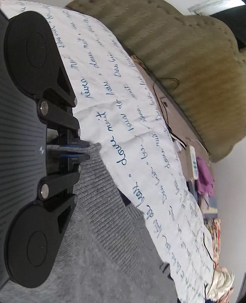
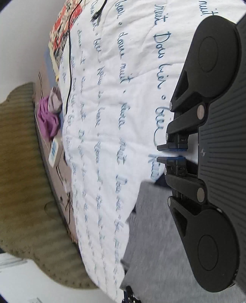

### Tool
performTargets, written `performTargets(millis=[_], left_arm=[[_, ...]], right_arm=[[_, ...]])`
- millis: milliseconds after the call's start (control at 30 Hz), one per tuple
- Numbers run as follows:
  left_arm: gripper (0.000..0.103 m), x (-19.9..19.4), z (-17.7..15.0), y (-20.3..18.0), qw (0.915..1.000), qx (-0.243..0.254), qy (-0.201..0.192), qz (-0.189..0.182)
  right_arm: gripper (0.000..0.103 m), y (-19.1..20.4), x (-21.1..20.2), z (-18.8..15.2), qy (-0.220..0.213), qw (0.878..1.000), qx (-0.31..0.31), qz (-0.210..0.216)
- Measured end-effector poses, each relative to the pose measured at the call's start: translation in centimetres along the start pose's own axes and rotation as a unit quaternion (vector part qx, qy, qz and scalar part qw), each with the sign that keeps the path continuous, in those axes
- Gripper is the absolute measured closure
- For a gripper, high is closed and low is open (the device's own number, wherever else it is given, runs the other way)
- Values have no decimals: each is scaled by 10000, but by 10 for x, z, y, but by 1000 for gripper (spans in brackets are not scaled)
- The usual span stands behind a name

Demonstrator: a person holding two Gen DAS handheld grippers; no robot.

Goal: Fold small clothes

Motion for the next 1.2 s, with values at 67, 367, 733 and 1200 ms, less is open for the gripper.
performTargets(millis=[67,367,733,1200], left_arm=[[90,-5,-1,-4,9998,160,-34,139],[85,-3,2,12,9970,-697,-57,-341],[98,-3,10,26,9883,-1376,-433,-503],[88,-41,-11,6,9920,-952,-607,560]], right_arm=[[79,-5,-9,-1,-184,9994,283,65],[61,-11,2,27,486,9809,1356,1306],[95,8,-6,41,-63,9859,1075,1281],[53,-6,-34,1,-222,9807,1791,753]])
Point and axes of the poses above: each gripper's, at about its wrist camera, not at the fingertips, and x roughly the way its jaws point, y to its left, z to its top, the point moved 2 cm from there along x, roughly the way its jaws point, and after that the axes turned 9 degrees about -z, right-handed, at the moved point
